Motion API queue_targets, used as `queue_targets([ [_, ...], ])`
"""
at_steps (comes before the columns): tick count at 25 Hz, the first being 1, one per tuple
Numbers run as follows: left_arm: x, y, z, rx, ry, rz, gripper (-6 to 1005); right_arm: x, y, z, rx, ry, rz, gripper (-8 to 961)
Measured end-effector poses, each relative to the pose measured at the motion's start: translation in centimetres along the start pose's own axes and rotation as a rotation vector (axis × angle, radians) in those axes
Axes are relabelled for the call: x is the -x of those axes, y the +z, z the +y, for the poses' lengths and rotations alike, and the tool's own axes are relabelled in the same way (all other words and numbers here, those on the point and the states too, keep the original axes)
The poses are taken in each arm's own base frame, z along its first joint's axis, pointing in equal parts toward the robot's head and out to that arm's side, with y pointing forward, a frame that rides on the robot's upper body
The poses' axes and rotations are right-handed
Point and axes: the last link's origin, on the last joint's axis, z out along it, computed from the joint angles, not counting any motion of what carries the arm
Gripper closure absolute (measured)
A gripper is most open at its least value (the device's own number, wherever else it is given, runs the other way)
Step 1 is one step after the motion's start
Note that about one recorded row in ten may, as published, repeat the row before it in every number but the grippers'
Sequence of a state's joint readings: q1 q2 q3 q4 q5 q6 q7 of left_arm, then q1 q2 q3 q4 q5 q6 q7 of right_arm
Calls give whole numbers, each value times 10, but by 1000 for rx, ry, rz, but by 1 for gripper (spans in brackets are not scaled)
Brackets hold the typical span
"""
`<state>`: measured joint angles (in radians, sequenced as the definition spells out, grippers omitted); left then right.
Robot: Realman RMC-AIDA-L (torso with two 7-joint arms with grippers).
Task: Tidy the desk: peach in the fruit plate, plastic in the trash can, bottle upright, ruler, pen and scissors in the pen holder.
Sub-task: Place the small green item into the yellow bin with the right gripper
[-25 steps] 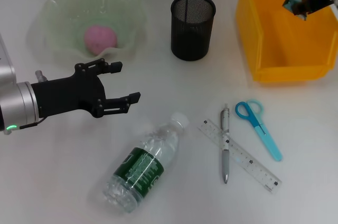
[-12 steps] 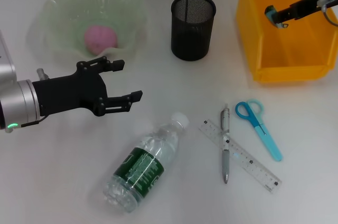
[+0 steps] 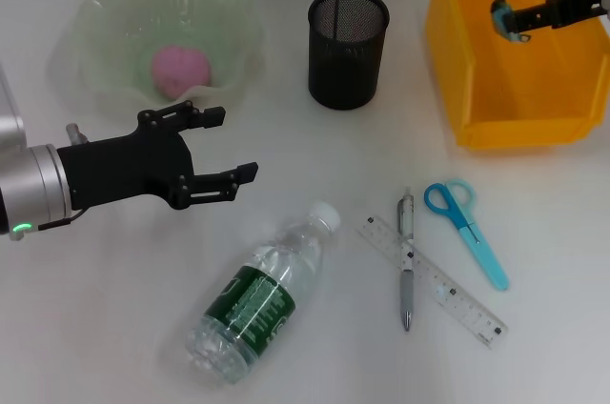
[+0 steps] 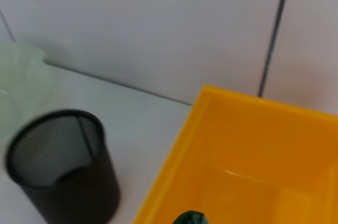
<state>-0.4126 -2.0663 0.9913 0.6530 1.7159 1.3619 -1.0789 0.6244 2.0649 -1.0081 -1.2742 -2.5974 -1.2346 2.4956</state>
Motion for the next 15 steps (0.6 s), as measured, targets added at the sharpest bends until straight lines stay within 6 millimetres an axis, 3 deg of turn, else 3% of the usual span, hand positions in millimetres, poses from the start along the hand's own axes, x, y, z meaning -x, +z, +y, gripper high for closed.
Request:
queue_targets([
  [9, -2, 2, 0, 7, 5, 0, 149, -1, 7, -3, -69, -35, 52, 110],
  [15, -3, 3, -1, 9, 6, -2, 149, 13, -3, -1, -74, -61, 0, 110],
])
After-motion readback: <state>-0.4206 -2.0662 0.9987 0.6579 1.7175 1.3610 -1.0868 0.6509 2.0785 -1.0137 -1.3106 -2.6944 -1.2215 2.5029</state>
